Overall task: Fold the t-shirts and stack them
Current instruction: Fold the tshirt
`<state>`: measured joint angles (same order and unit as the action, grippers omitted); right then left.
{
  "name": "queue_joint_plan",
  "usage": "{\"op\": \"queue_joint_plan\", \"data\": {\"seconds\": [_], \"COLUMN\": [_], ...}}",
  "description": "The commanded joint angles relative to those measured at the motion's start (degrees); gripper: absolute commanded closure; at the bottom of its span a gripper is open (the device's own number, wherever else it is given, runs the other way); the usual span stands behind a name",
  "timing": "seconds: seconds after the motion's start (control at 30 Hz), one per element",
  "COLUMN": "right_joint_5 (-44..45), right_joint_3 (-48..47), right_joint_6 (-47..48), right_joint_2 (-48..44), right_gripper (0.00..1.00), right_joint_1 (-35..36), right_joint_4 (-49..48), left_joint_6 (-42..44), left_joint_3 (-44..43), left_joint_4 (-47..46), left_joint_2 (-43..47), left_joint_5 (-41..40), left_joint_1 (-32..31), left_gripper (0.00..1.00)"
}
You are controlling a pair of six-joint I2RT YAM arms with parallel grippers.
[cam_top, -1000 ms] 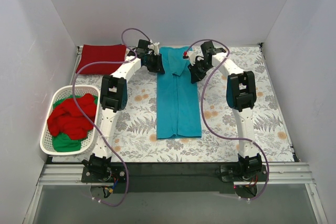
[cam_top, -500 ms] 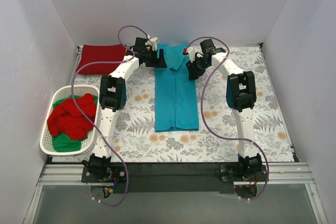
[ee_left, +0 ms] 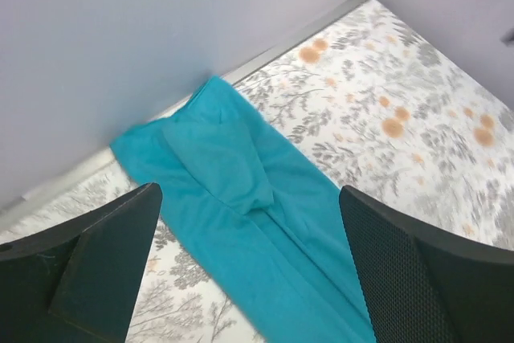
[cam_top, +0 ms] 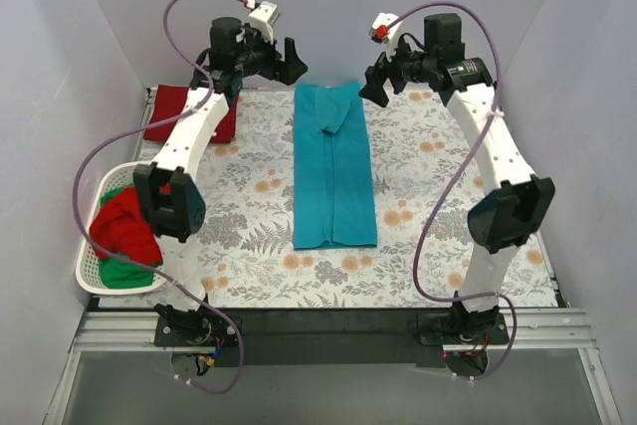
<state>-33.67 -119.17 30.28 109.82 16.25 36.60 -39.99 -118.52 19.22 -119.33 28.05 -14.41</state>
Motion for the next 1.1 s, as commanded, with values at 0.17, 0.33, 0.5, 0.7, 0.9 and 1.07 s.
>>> {"op": "queue_joint_plan", "data": {"seconds": [0.17, 0.33, 0.5, 0.7, 0.9, 1.07], "right_joint_5": [-8.52, -2.37, 2.99, 6.51, 6.6, 8.09], "right_joint_3": [24.74, 50.2, 66.5, 78.65, 78.39, 80.59], "right_joint_6": [10.66, 19.89, 22.18, 25.18, 26.49, 30.89], "right_joint_2": [-20.92, -33.94, -39.32, -38.9, -33.18, -30.72], "right_gripper": [0.02, 0.1, 0.3, 0.5, 0.54, 0.55], "right_joint_1": [2.37, 10.46, 19.06, 22.16, 22.25, 22.25], "right_joint_4": [-1.18, -1.35, -7.14, -18.49, -19.72, -19.72], "left_joint_6": [26.43, 39.18, 44.99, 46.58, 46.67, 46.4], "left_joint_3": [33.3, 57.75, 74.91, 78.36, 78.35, 78.35], "left_joint_4": [6.52, 7.41, 6.27, -0.23, -3.66, -4.46], "left_joint_2": [30.24, 47.76, 55.95, 48.75, 42.69, 40.49], "left_joint_5": [19.74, 17.22, 13.18, 10.0, 7.37, 6.22], "left_joint_1": [-0.96, -9.72, -18.27, -20.48, -20.39, -20.39], "left_gripper": [0.06, 0.13, 0.23, 0.31, 0.36, 0.39]}}
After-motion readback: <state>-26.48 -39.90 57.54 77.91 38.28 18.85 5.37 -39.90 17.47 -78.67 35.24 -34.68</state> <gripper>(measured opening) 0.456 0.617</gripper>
